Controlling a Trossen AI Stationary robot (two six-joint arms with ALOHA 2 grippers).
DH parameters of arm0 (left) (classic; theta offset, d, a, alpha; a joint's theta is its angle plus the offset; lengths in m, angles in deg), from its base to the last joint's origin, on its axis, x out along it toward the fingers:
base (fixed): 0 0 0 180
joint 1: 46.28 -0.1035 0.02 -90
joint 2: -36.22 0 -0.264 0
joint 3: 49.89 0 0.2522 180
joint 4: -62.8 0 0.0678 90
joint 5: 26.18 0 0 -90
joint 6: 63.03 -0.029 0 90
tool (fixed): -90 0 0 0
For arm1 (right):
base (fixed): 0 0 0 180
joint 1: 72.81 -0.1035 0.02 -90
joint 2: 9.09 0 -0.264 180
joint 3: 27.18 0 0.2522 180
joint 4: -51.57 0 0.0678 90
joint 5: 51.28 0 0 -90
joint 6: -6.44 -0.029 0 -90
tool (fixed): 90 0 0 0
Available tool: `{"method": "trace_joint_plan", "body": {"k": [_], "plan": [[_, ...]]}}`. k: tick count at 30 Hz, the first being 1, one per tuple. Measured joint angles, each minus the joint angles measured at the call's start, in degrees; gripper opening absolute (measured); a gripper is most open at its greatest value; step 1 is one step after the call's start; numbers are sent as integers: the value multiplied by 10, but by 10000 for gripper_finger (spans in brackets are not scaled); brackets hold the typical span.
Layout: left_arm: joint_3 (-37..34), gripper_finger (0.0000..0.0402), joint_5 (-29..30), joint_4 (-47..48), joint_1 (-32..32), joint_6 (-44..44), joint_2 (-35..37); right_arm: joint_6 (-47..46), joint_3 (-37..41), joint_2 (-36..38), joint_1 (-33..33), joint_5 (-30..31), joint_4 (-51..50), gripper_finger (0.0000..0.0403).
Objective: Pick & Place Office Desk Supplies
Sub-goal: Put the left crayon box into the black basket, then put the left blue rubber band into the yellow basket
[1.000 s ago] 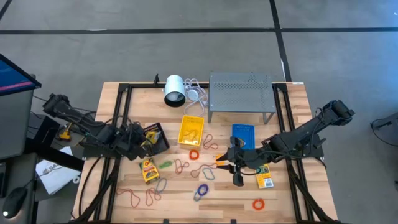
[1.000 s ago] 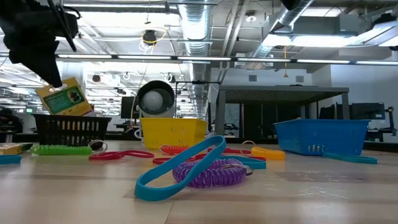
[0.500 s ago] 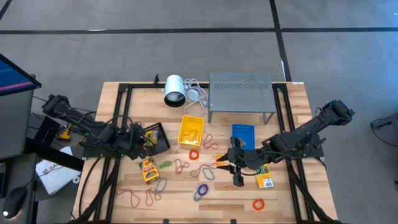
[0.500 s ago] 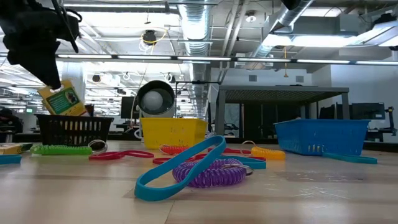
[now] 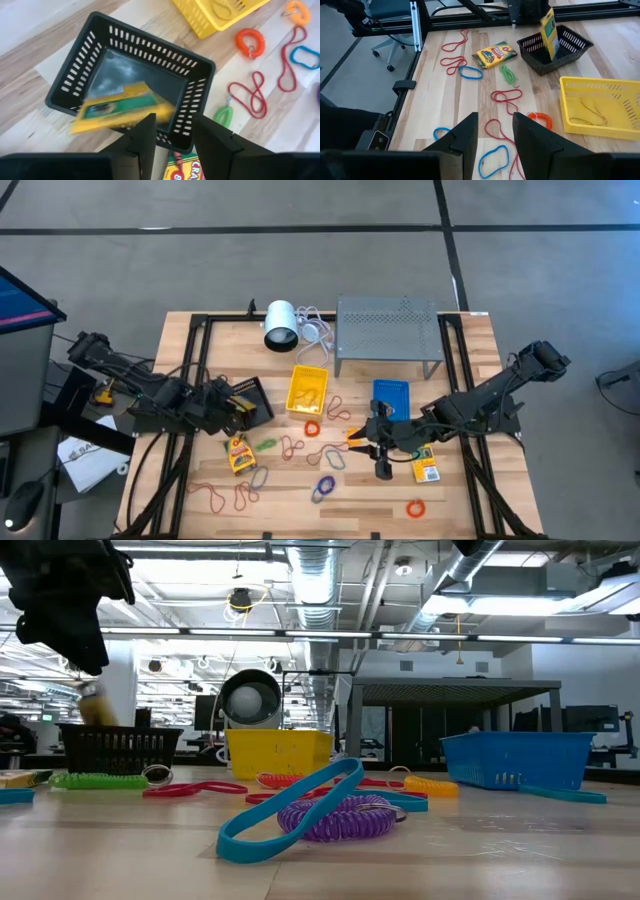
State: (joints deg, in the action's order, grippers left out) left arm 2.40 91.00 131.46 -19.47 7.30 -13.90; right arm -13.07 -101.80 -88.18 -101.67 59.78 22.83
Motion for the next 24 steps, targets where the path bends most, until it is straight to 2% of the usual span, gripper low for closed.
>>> {"method": "trace_joint_plan", "body": {"k": [8, 15, 19, 22, 24], "plan": [[0, 126, 7, -4, 0, 0, 10, 0, 0, 0, 0, 0, 0, 118], [0, 115, -26, -19, 0, -16, 10, 0, 0, 0, 0, 0, 1, 118], [0, 113, -108, -41, 1, -53, 14, 0, 0, 0, 0, 0, 2, 118], [-1, 116, -164, -126, 6, -85, 14, 1, 0, 0, 2, 0, 2, 118], [-1, 119, -172, -204, 14, -110, 10, 2, 0, 0, 2, 0, 2, 118]]}}
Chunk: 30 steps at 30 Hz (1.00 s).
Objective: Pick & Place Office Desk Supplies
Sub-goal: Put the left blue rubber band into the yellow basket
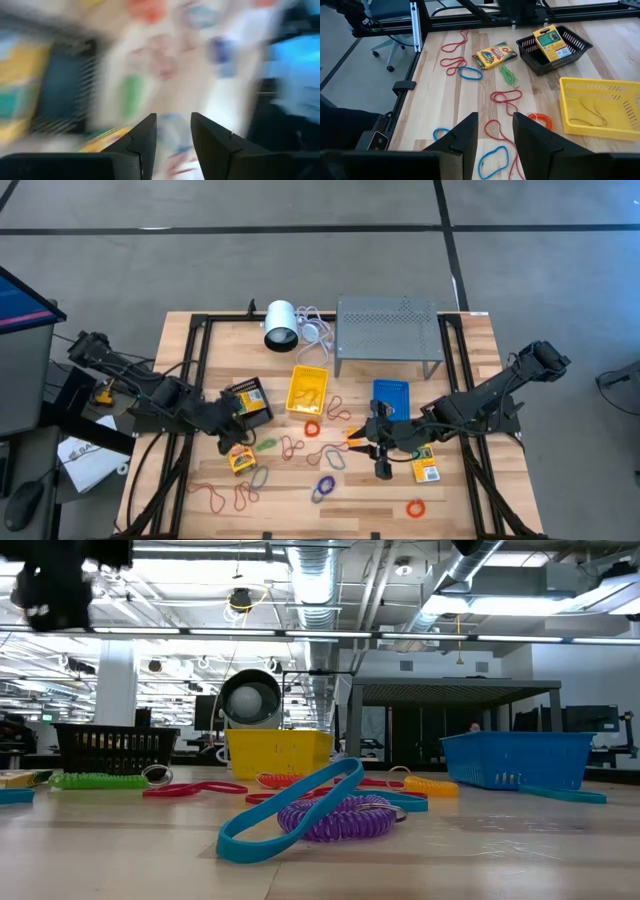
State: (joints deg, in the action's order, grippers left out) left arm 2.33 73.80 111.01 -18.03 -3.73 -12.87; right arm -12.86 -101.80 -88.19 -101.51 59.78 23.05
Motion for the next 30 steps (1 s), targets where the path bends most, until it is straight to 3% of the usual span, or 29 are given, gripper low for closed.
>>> {"method": "trace_joint_plan", "body": {"k": [4, 14, 19, 25, 30], "plan": [[0, 121, -3, -103, 9, -39, -14, 2, 0, 0, 0, 0, 4, 118], [18, 121, -3, -89, 58, -82, -155, 2, 0, 0, 0, 0, 3, 118], [106, 110, 34, 12, 86, -117, -243, 2, 0, 0, 0, 0, 3, 118], [230, 89, 124, 181, 118, -114, -317, 0, 0, 0, -3, 0, 2, 118], [255, 80, 140, 198, 123, -77, -338, -2, 0, 0, -10, 0, 2, 118]]}}
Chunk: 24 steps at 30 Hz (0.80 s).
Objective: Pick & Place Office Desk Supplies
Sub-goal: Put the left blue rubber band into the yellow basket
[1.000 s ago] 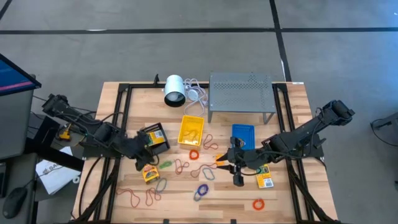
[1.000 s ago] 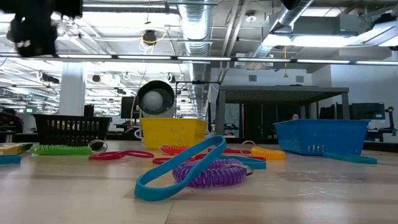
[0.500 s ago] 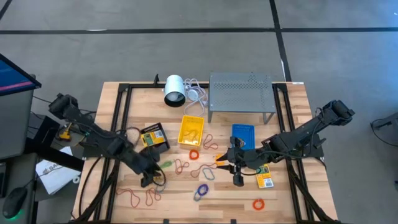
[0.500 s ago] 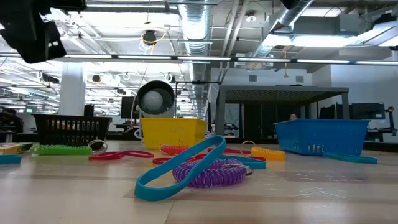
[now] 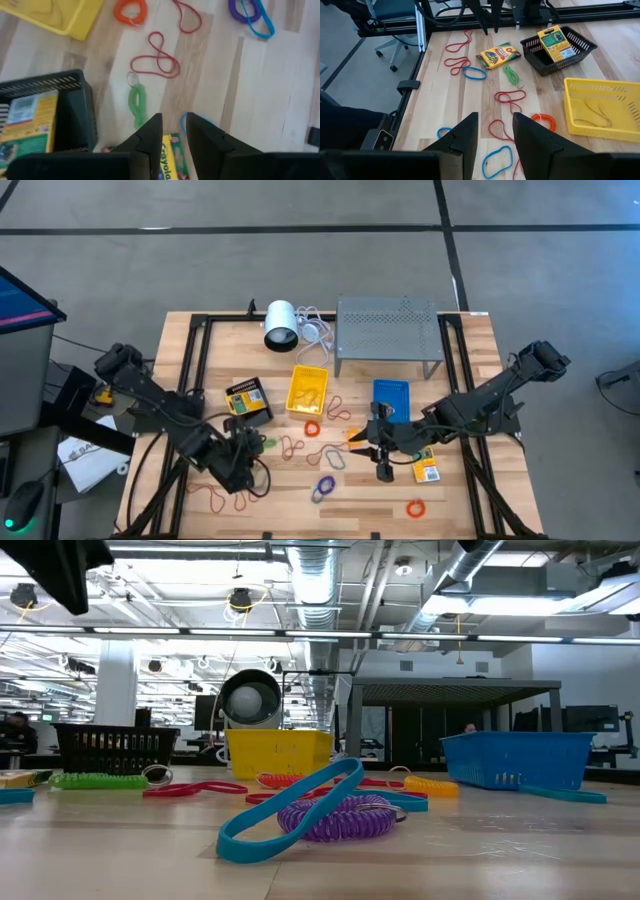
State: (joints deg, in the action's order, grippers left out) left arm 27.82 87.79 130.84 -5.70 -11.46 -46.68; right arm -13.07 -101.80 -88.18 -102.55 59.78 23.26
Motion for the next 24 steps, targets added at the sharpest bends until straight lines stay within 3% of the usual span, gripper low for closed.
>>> {"method": "trace_joint_plan", "body": {"k": [3, 12, 24], "plan": [[0, 79, -20, -14, 0, 9, -14, 0, 0, 0, -3, 0, 0, 118], [-1, 79, -158, -20, -25, 44, -78, 0, 0, 0, -7, 0, 0, 118], [-1, 79, -178, -72, -36, 73, -148, 0, 0, 0, -7, 0, 0, 118]]}}
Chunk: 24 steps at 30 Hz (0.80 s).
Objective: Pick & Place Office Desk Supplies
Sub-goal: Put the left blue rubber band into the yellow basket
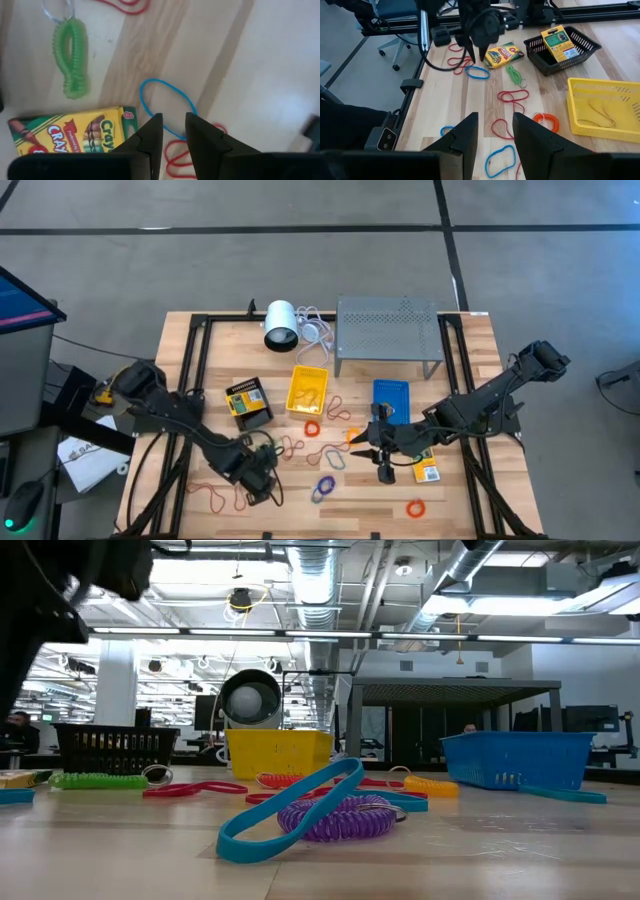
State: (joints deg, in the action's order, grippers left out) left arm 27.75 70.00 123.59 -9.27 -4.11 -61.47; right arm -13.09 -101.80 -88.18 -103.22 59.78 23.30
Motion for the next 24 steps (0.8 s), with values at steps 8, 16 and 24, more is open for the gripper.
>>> {"method": "trace_joint_plan", "body": {"k": [8, 16, 24], "plan": [[0, 79, -5, -30, -8, 1, -36, 0, 0, 0, -5, 0, -3, 118], [-2, 79, -5, -57, -8, 5, -45, 0, 0, 0, -23, 0, -4, 118], [-57, 79, -40, -123, -8, 45, -45, -11, 0, 0, -26, 0, -19, 118]]}}
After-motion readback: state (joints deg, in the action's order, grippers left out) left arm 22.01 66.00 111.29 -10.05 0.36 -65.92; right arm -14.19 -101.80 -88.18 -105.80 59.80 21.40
